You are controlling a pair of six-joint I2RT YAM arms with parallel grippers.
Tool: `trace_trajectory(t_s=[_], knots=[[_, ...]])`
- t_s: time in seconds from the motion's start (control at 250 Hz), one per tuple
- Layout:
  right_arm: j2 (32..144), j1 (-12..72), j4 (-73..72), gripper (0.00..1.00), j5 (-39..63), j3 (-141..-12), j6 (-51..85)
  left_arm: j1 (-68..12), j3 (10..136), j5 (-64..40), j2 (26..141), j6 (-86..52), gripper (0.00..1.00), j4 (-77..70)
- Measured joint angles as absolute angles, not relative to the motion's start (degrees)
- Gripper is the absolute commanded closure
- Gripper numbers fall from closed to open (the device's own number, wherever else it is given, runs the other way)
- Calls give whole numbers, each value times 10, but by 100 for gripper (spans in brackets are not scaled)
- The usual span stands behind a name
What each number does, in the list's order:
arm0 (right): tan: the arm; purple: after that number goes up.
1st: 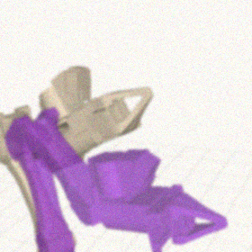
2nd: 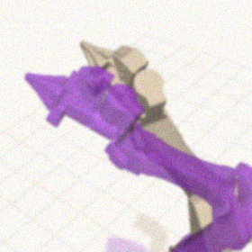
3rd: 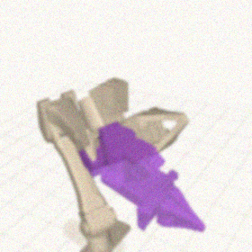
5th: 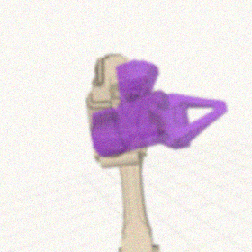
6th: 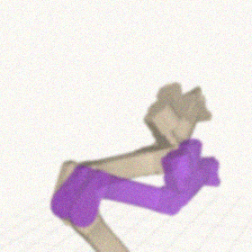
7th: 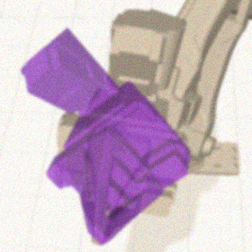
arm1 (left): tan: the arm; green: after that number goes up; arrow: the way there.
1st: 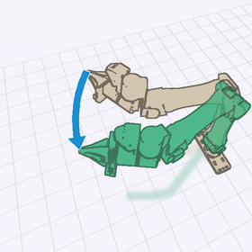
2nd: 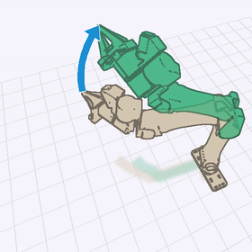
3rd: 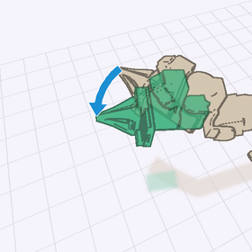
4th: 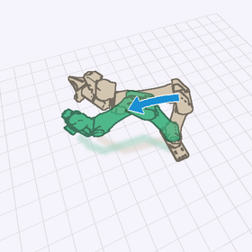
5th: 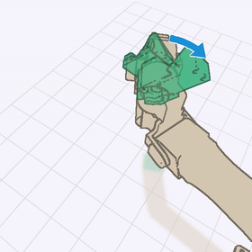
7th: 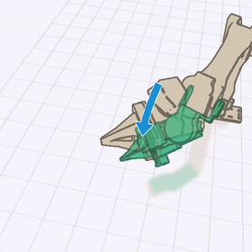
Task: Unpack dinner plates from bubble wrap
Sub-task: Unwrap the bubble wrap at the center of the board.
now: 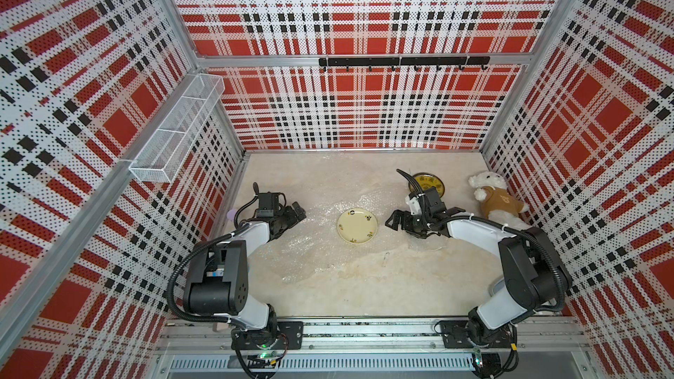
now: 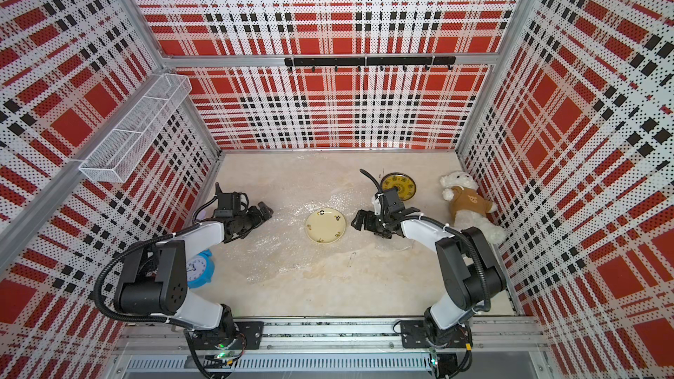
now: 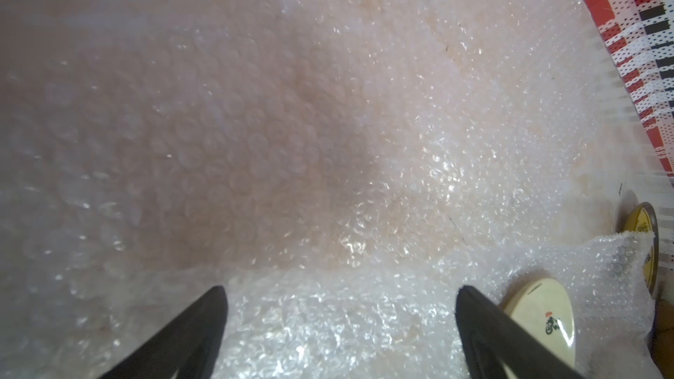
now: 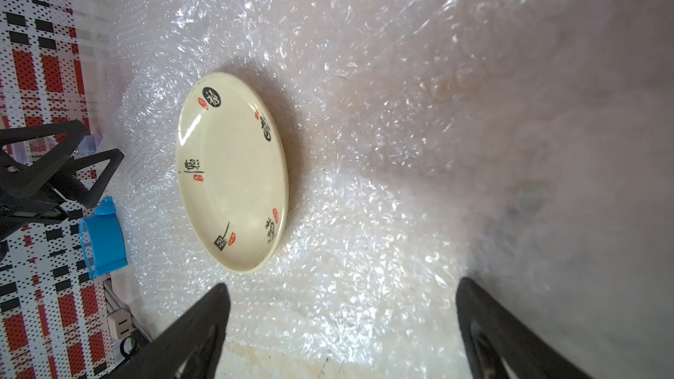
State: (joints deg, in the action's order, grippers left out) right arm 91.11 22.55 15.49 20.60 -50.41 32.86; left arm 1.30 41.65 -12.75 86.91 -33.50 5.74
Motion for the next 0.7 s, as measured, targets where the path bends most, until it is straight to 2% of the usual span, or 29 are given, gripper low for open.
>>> trace_trajectory(t_s=[0.196,0.376,0.536,0.7], knots=[[895,231,161,4,216,-515,338,-11,427,-109,773,-336,1,107],[912,255,129,13,242,-548,355,-100,456,-80,702,-341,1,121],[972,281,73,14,254,-569,382,-166,459,-64,712,-346,0,120],[1021,296,50,15,252,-571,401,-198,463,-56,757,-350,1,120]])
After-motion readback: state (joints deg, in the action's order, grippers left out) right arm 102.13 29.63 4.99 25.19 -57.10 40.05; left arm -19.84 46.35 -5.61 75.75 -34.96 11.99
